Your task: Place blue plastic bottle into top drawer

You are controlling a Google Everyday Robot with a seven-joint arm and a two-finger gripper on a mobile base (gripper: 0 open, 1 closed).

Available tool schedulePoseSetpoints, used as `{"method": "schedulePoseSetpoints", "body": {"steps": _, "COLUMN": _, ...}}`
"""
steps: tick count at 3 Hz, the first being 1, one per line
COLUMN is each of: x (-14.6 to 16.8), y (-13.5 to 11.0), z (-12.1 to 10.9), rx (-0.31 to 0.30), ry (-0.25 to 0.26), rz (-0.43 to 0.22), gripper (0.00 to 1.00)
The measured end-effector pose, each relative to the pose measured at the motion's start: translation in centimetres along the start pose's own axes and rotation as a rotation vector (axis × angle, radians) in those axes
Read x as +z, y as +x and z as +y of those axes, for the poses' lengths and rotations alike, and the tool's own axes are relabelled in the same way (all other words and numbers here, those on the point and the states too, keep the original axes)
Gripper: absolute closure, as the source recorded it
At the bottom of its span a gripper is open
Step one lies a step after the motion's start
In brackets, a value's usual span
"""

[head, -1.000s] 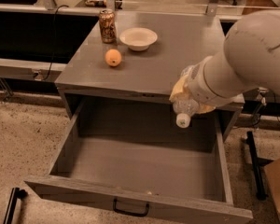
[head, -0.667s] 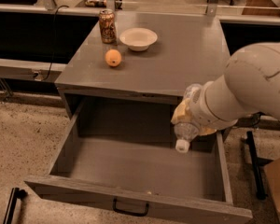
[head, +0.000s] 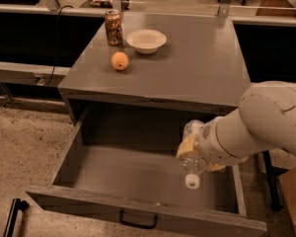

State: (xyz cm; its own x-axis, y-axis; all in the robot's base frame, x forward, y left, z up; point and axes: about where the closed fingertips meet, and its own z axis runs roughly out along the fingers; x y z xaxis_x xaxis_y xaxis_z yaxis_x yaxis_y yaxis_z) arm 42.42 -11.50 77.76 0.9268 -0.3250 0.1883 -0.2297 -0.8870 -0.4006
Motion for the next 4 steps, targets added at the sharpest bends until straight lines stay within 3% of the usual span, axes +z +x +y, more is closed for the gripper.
{"method": "schedulePoseSetpoints", "body": {"steps": 1, "x": -0.1, "y": -0.2, "z": 0.0, "rx": -0.007, "ry": 0.005, "rz": -0.003, "gripper": 1.00}}
{"method": "schedulePoseSetpoints", "body": {"steps": 2, "x": 2.9, "y": -0.6, "z": -1.2, "rx": -0.069, "ry": 0.037, "rz": -0.050, "gripper": 1.00}}
{"method": "schedulePoseSetpoints", "body": {"steps": 3, "x": 10.1, "y": -1.6, "z": -3.8, "rx": -0.200, "ry": 0.132, "rz": -0.140, "gripper": 1.00}}
{"method": "schedulePoseSetpoints", "body": {"steps": 4, "x": 15.1, "y": -1.7, "z": -5.1, "rx": -0.278, "ry": 0.206, "rz": -0.175, "gripper": 1.00}}
